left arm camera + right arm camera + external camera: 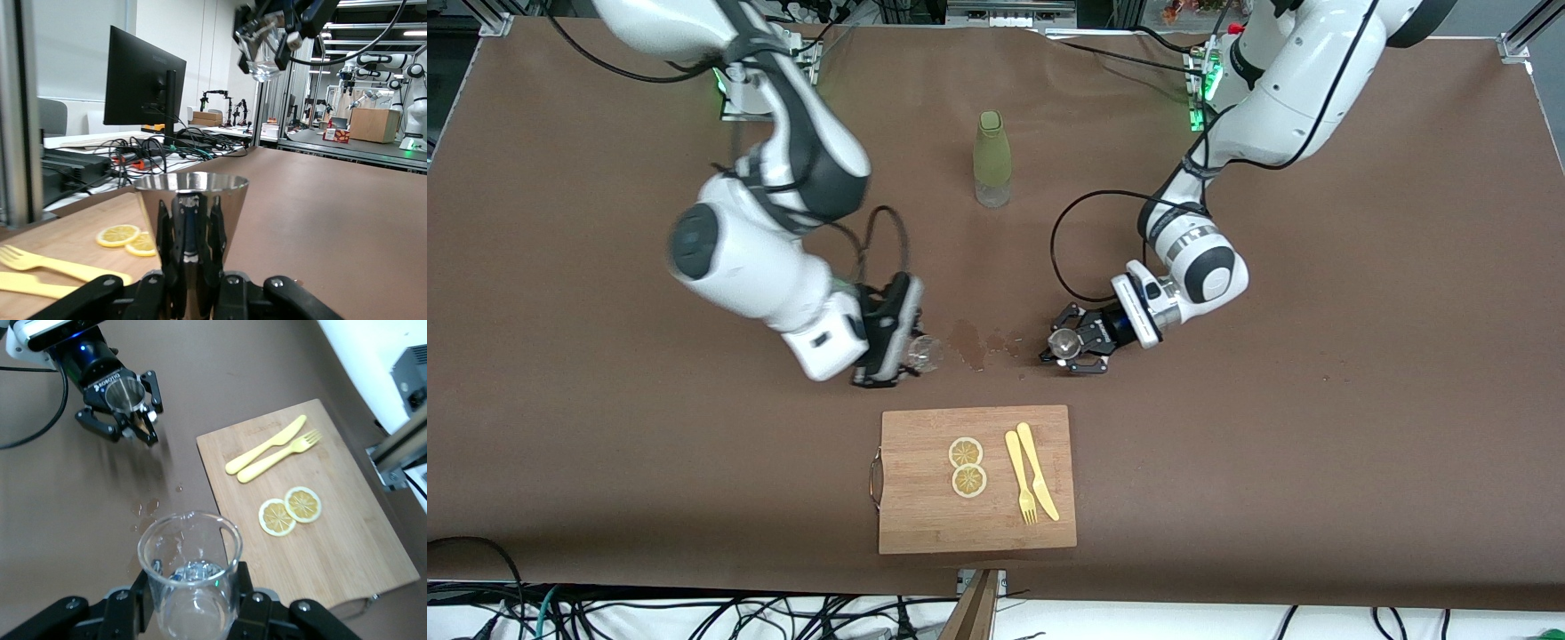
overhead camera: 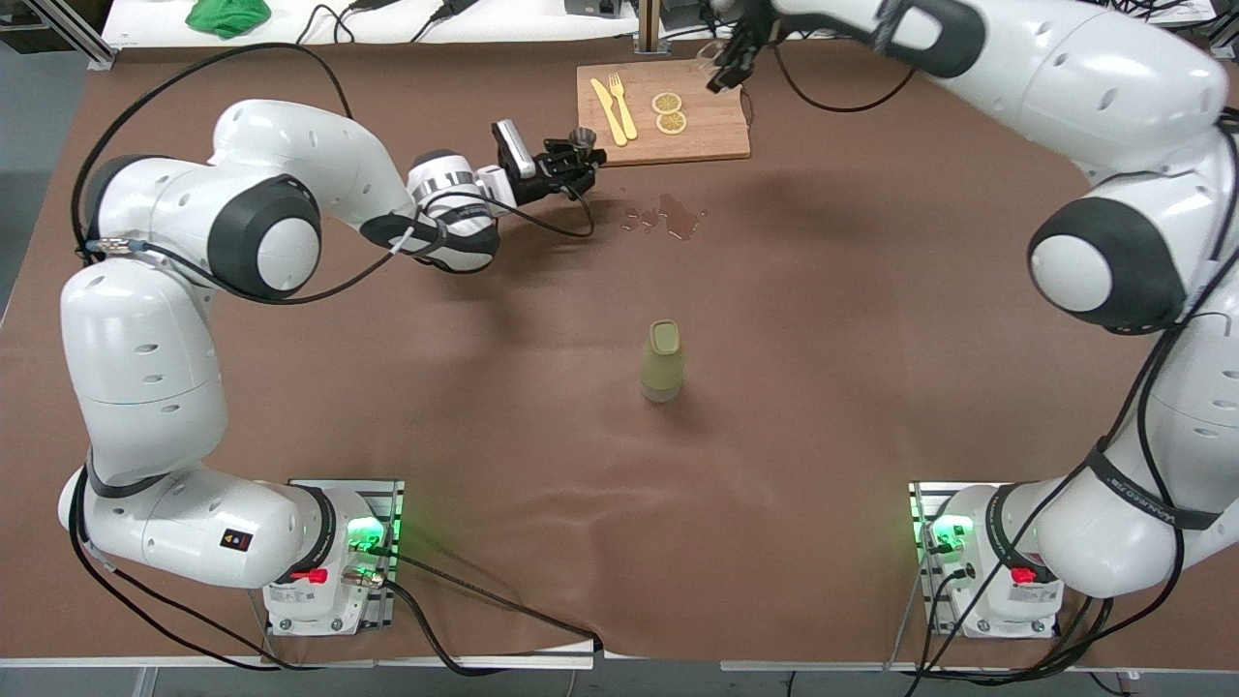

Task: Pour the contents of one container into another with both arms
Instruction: 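Carry the glass back with the right gripper while the left gripper withdraws the jigger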

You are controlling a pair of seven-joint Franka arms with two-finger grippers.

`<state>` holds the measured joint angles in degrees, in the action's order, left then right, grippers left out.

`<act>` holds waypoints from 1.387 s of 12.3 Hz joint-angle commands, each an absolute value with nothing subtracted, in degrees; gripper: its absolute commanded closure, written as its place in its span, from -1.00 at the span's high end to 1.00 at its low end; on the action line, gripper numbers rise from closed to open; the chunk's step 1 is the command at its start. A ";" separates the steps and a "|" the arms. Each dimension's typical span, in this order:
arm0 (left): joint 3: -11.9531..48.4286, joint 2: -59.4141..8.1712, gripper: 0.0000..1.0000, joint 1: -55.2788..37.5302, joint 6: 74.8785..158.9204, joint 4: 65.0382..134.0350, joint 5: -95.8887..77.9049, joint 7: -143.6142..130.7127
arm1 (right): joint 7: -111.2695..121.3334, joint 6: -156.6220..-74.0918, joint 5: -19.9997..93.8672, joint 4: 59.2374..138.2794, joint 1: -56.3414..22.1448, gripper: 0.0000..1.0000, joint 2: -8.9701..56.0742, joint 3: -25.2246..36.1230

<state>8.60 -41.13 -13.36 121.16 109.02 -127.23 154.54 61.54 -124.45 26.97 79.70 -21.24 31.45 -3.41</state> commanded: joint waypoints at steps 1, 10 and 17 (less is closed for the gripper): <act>9.23 -37.36 -1.00 -9.33 120.15 112.41 -123.06 153.38 | 70.71 -124.63 35.04 88.57 -14.96 -0.79 25.15 -5.10; 9.23 -34.63 -1.00 4.11 110.58 115.58 -108.48 147.66 | 113.75 -121.39 59.11 105.80 4.37 -0.70 20.83 -5.01; 8.97 -38.22 -1.00 20.89 101.00 113.65 -88.98 144.40 | 147.97 -113.38 65.92 111.79 16.42 -0.67 28.99 -4.48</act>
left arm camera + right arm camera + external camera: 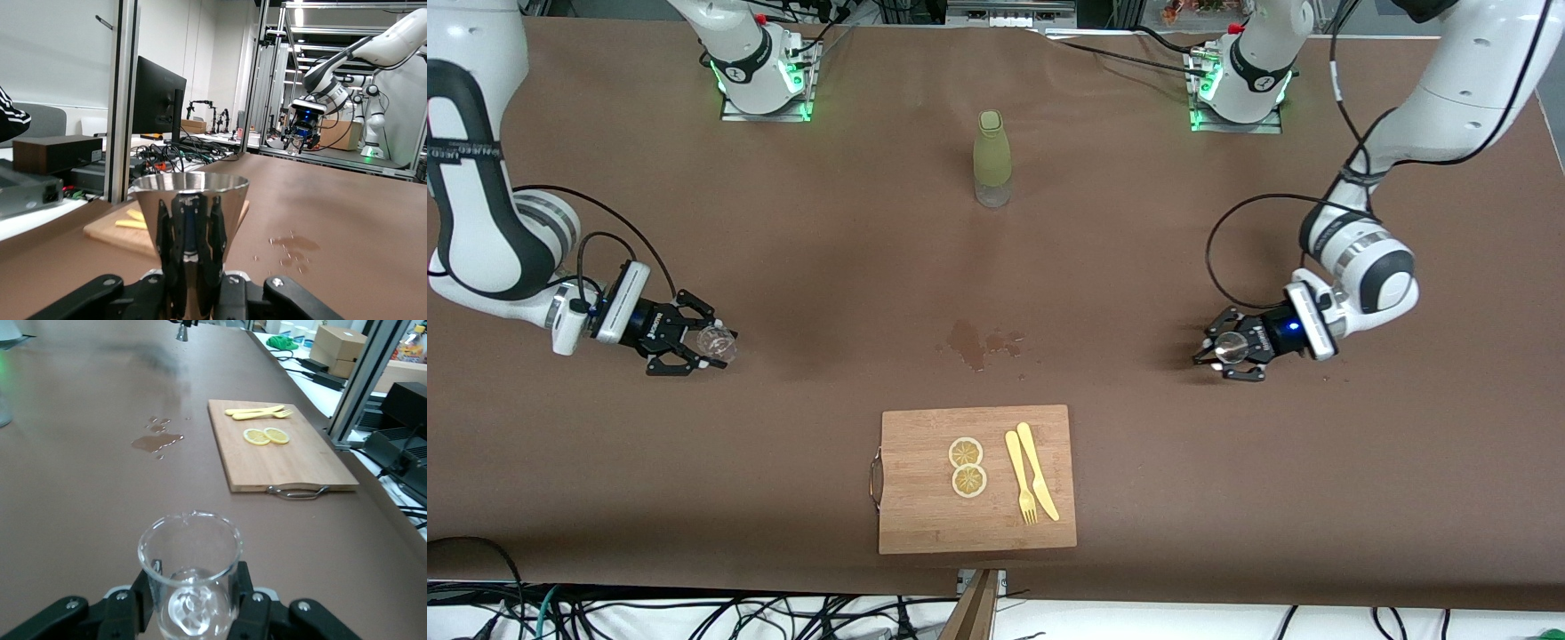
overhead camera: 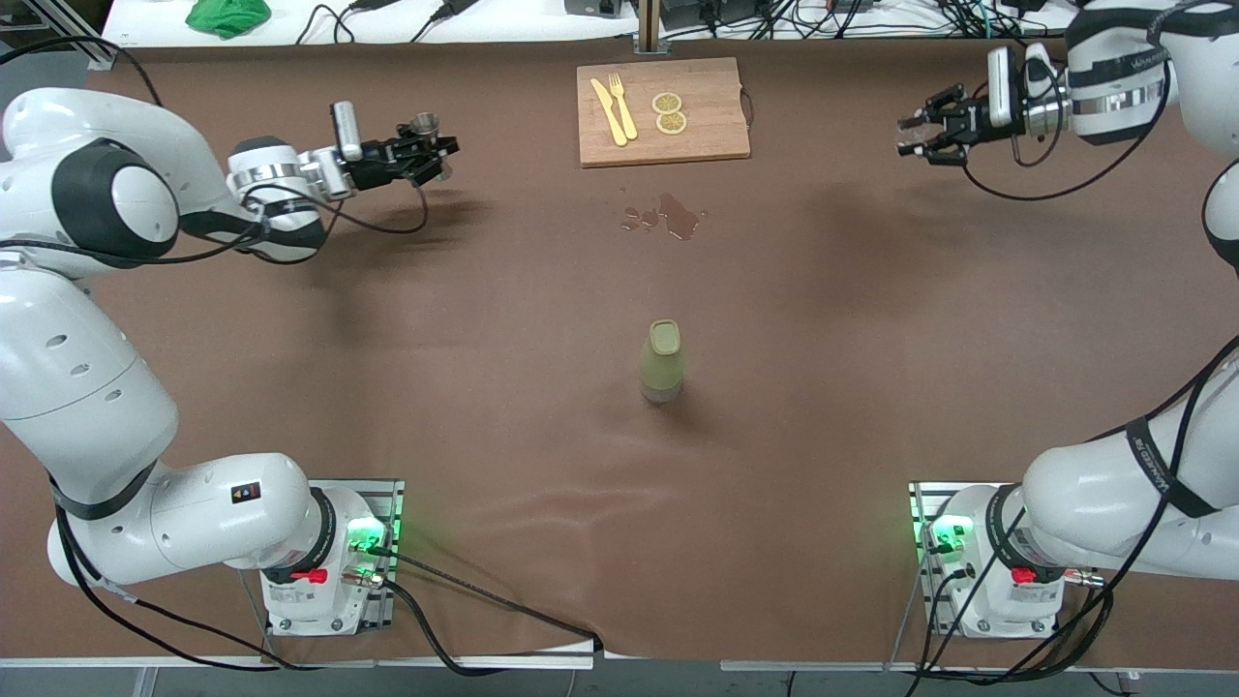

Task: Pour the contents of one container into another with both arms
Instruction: 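Carry the glass back with the right gripper while the left gripper withdraws the jigger, then lower the glass and jigger onto the table and open both grippers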

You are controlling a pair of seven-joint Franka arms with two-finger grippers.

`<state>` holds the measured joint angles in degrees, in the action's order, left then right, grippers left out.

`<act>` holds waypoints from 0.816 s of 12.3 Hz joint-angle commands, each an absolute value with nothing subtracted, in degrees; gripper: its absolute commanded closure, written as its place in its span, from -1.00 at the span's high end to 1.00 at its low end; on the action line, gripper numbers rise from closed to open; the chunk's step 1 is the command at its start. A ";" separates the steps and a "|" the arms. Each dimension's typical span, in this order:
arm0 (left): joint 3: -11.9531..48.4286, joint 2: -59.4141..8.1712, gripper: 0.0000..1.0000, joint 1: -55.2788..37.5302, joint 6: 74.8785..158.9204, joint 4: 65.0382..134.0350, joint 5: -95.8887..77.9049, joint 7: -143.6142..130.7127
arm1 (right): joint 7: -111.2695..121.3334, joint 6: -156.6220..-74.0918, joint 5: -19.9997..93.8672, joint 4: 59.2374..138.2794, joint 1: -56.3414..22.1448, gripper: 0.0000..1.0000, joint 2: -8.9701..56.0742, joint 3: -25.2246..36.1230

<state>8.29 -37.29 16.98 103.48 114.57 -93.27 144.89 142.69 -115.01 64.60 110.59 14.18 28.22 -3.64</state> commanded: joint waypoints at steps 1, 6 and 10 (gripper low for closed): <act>8.96 -38.67 -1.00 23.01 99.94 112.95 -86.42 144.40 | 150.97 -112.68 65.92 111.88 16.96 -0.67 30.31 -4.48; 3.88 -42.80 -1.00 26.45 92.73 108.55 -79.20 144.58 | 158.46 -112.24 66.01 111.97 18.81 -0.67 36.73 -4.04; 2.29 -45.78 -1.00 26.63 92.55 107.49 -78.13 147.73 | 160.75 -112.15 66.01 111.88 19.77 -0.63 39.90 -3.96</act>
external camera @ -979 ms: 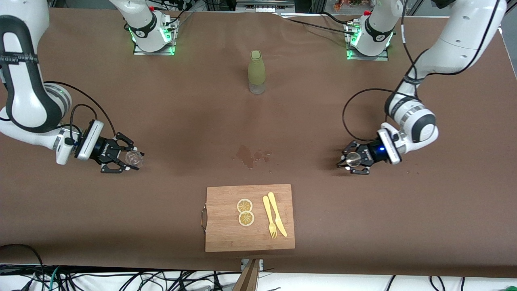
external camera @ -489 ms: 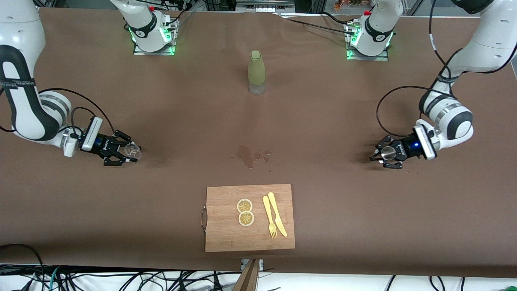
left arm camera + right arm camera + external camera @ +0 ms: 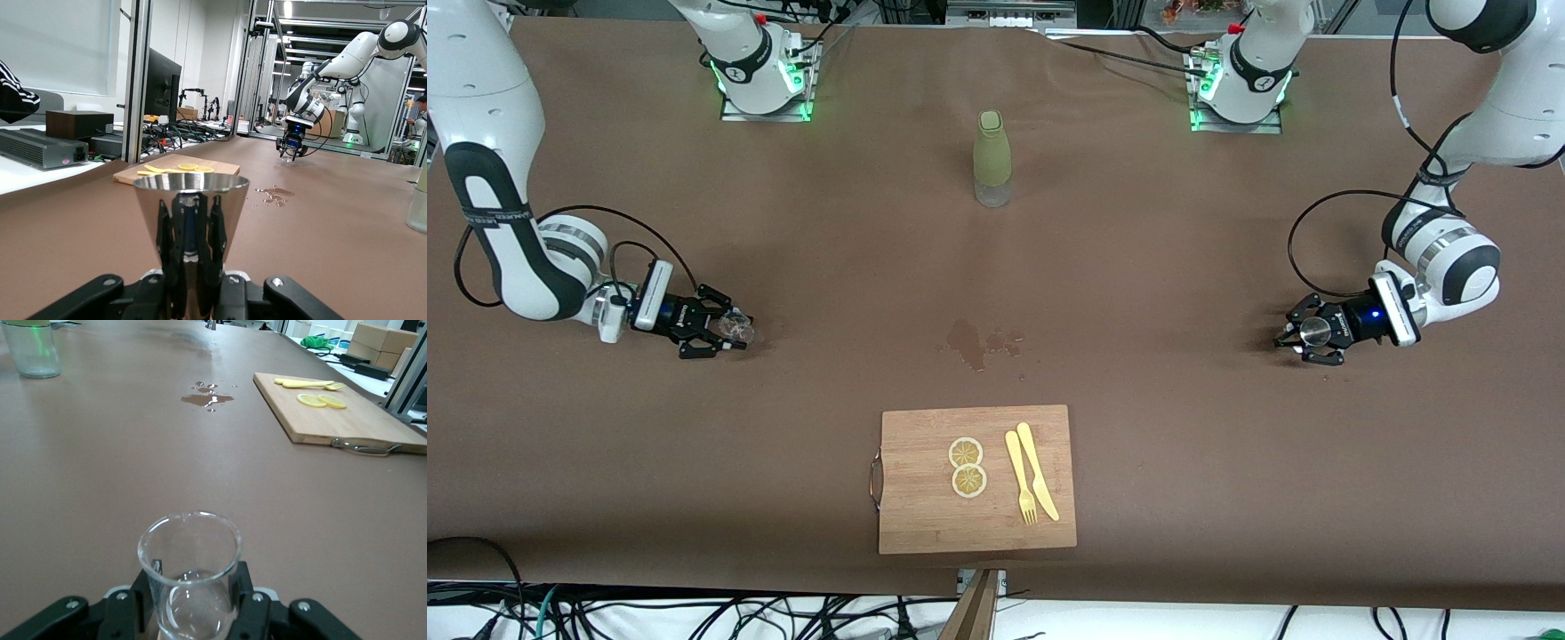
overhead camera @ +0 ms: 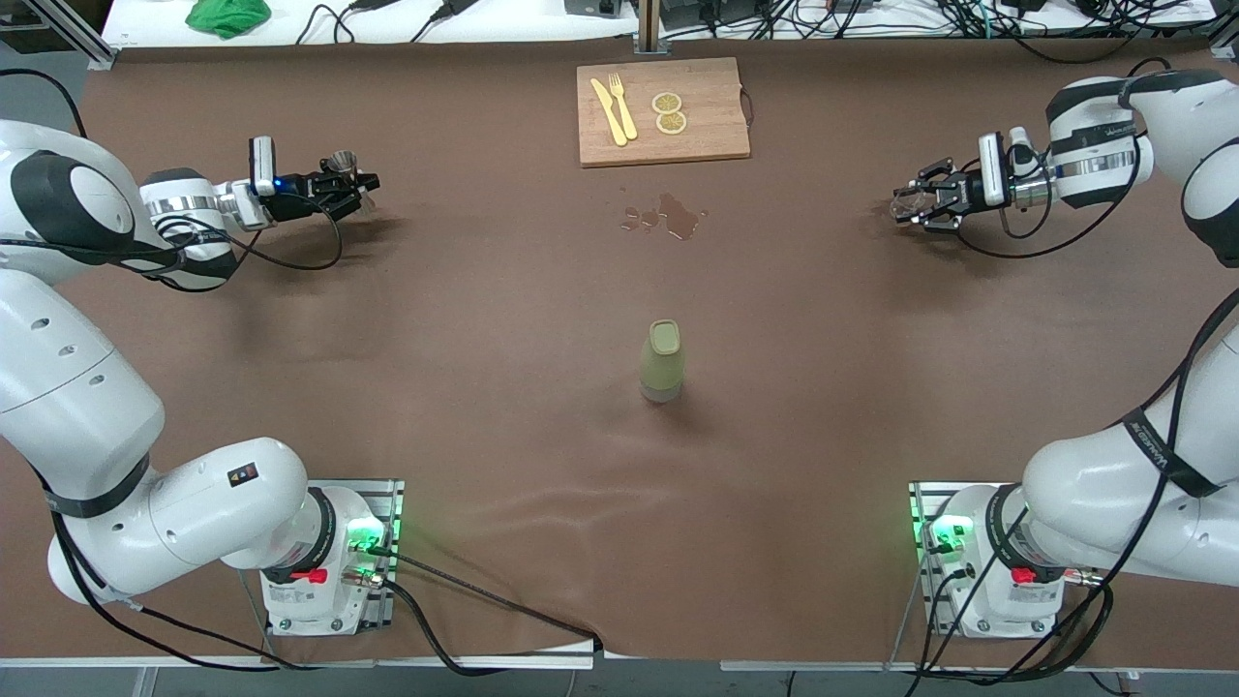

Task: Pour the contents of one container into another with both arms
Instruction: 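Lower the glass and jigger onto the table and open both grippers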

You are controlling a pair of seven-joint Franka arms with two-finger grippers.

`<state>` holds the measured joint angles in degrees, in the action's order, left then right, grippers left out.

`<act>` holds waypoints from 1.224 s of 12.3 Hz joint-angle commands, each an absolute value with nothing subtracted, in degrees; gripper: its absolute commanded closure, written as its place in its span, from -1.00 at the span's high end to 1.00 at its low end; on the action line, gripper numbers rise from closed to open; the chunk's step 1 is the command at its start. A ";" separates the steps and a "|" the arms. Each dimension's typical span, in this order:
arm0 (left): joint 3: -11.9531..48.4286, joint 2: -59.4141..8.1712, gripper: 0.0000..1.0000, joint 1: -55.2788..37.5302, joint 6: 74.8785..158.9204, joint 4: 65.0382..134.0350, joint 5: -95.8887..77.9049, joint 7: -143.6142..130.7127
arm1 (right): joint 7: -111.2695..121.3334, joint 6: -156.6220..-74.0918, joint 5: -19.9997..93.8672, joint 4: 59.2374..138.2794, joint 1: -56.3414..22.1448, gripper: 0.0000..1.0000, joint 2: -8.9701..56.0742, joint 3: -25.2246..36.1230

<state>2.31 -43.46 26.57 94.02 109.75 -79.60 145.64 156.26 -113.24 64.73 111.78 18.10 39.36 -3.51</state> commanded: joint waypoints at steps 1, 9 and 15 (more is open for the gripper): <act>2.29 -46.49 -1.00 26.63 92.55 107.06 -78.05 148.61 | 160.49 -112.24 66.01 111.71 20.12 -0.56 40.42 -3.96; 1.41 -49.57 -1.00 26.89 91.41 106.35 -78.05 155.56 | 154.97 -112.24 66.10 109.17 20.39 1.00 41.22 -3.96; 0.53 -49.75 1.00 26.54 90.36 106.35 -77.96 156.71 | 141.01 -121.35 52.60 107.67 20.83 1.00 33.33 -3.52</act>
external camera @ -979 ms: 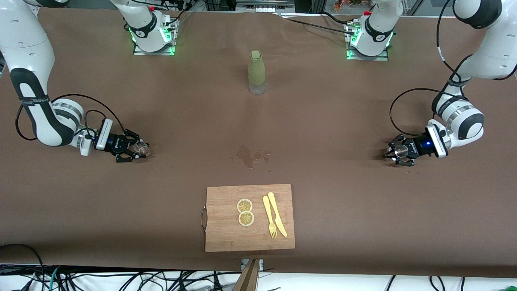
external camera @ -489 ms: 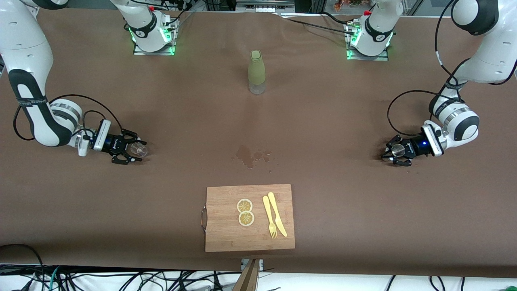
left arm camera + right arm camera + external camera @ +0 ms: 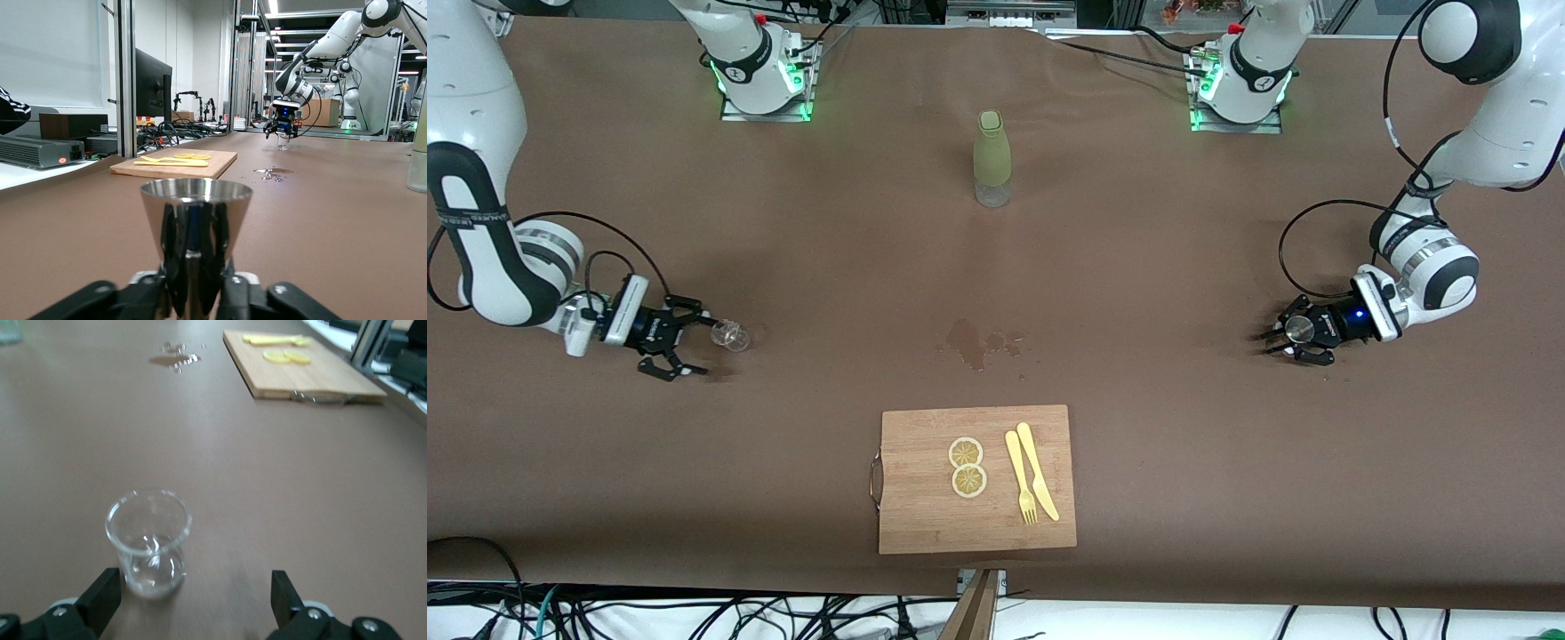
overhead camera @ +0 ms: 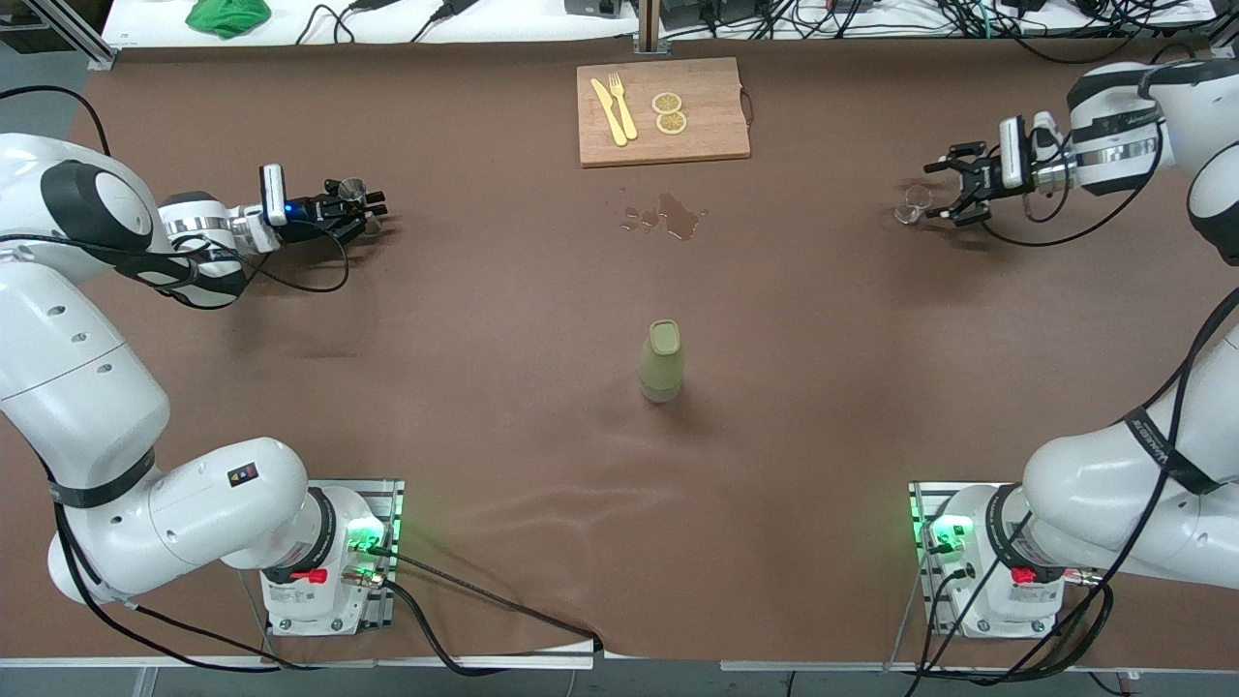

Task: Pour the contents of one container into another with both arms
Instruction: 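Lower the glass and jigger onto the table and open both grippers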

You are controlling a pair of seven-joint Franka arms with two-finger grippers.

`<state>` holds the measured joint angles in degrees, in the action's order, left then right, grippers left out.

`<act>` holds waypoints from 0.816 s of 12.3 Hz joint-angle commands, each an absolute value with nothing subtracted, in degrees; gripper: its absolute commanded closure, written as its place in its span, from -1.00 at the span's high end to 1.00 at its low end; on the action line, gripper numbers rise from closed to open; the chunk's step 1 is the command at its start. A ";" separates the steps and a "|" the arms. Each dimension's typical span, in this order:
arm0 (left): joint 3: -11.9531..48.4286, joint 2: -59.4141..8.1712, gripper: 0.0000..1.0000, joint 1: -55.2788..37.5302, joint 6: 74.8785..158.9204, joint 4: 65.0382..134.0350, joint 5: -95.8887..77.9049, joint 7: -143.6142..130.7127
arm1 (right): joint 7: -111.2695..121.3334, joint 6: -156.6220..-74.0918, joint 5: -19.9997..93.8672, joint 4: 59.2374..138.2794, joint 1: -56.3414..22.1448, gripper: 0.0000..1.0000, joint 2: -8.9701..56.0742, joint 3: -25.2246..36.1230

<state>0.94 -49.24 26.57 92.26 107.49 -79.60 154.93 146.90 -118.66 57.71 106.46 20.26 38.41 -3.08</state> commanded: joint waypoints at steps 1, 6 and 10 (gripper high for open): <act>0.18 -49.75 1.00 26.54 90.18 106.35 -77.26 156.62 | 136.10 -122.86 48.73 107.67 20.66 1.00 31.40 -3.52; -1.40 -49.22 1.00 26.81 90.00 106.35 -74.97 155.66 | 99.58 -123.13 29.30 107.67 16.45 1.00 22.51 -2.99; -5.52 -49.22 1.00 26.81 86.23 101.35 -69.89 151.54 | 66.62 -123.31 18.05 107.67 9.07 1.00 18.55 -1.93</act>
